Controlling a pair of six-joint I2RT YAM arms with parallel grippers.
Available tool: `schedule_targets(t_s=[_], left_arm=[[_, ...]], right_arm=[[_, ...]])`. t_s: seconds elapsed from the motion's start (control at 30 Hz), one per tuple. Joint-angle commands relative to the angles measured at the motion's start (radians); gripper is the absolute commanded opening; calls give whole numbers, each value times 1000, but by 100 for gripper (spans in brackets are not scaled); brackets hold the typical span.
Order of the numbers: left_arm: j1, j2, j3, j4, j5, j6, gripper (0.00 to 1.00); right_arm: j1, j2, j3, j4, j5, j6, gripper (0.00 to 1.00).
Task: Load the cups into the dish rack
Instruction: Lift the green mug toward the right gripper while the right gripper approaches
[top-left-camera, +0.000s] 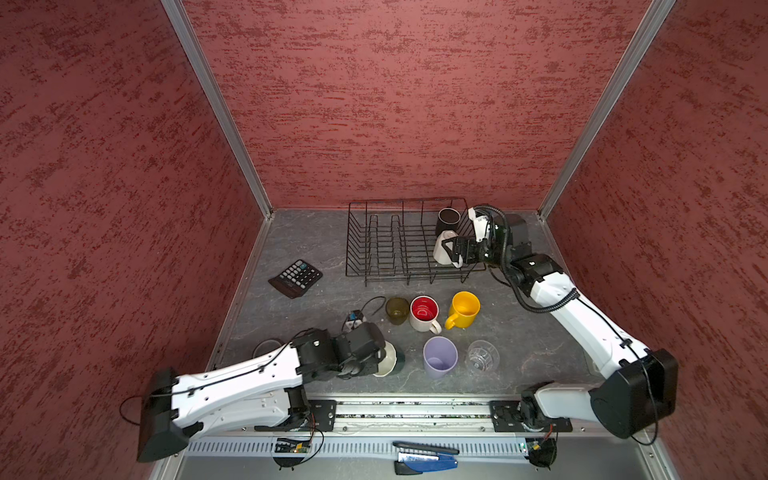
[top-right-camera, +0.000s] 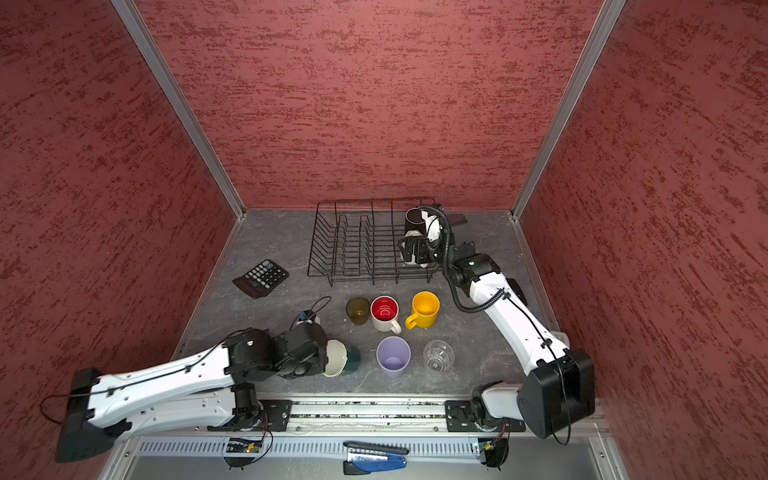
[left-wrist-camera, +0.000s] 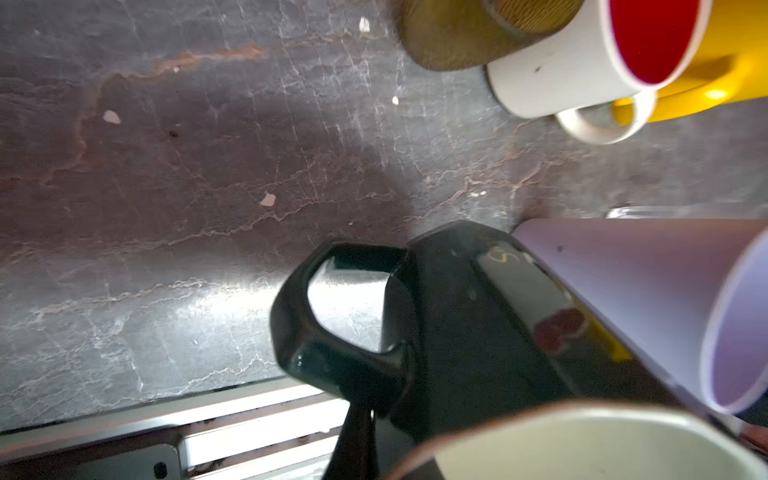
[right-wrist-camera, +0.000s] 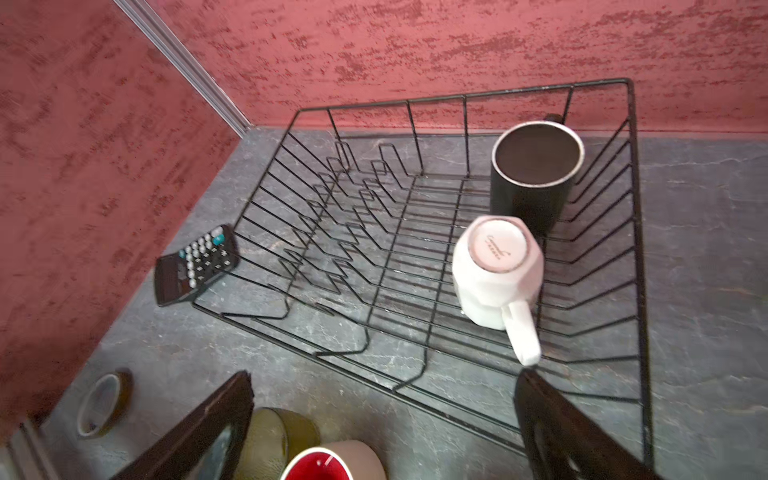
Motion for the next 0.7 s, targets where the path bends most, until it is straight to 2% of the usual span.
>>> schedule_targets(t_s=[0.0,0.07,0.13,0.27,0.37,0.53,0.67], left_arm=[[120,-218,3,54,-3,57,0],[223,-336,-3,108,57,110,0],[353,-407,-4,172,163,157,0],[574,-394,-3,286,433,200,0],[696,-339,-44,473,658,190,0],[826,-214,-75,771,940,181,0],[865,-107,-81,1018,1059,168,0]], right_arm=[[-49,-60,-67,222,-141,124,99],[-87,-88,-126,362,-264,201,99],[-112,-86,-152,470,-394,269,95],[-113,-39,-119,492,-545,307,91],[-112,-15,-121,528,-646,334,91],[-81,9,-127,598,-817,378,90],[-22,23,-89,478,-852,273,90]])
